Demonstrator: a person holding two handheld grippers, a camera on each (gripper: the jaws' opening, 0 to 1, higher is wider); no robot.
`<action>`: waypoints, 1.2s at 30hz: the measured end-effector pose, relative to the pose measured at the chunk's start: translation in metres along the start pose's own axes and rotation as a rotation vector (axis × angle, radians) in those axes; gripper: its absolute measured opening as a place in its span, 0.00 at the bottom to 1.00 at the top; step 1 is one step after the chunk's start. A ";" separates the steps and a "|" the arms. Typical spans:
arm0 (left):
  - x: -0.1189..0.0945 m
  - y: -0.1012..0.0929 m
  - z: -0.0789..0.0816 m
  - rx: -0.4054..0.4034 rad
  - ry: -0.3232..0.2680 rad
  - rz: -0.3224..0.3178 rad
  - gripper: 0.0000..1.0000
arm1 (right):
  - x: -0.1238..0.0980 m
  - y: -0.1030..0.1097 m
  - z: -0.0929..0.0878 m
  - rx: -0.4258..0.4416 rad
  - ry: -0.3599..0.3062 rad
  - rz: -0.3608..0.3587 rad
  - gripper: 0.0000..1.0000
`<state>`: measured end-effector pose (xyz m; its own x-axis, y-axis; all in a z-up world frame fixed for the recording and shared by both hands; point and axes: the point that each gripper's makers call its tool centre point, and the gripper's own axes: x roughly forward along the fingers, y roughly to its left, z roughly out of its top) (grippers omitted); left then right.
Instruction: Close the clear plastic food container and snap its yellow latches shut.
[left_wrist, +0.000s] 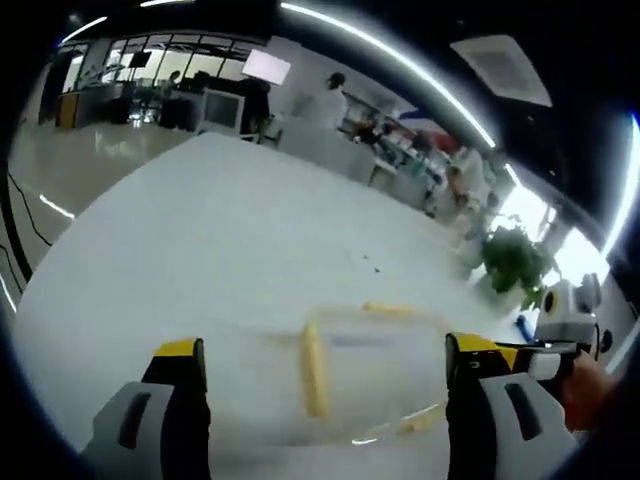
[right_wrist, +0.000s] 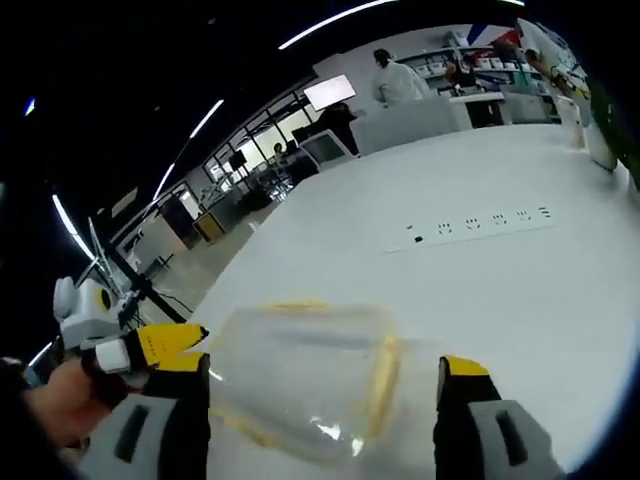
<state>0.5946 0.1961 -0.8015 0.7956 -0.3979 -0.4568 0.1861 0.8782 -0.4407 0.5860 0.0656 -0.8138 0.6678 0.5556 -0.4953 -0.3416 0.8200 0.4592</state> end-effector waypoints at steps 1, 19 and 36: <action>-0.002 0.002 -0.001 0.018 0.005 0.010 0.99 | -0.001 0.002 0.000 -0.010 0.001 0.008 1.00; -0.043 -0.008 0.003 0.112 0.040 -0.007 0.99 | -0.052 0.013 0.013 -0.076 -0.062 -0.021 1.00; -0.140 -0.025 0.010 0.220 0.014 -0.068 0.99 | -0.140 0.049 -0.005 -0.161 -0.072 -0.015 1.00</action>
<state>0.4840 0.2329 -0.7186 0.7691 -0.4603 -0.4435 0.3615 0.8854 -0.2920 0.4728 0.0283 -0.7257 0.7171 0.5369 -0.4443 -0.4293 0.8425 0.3253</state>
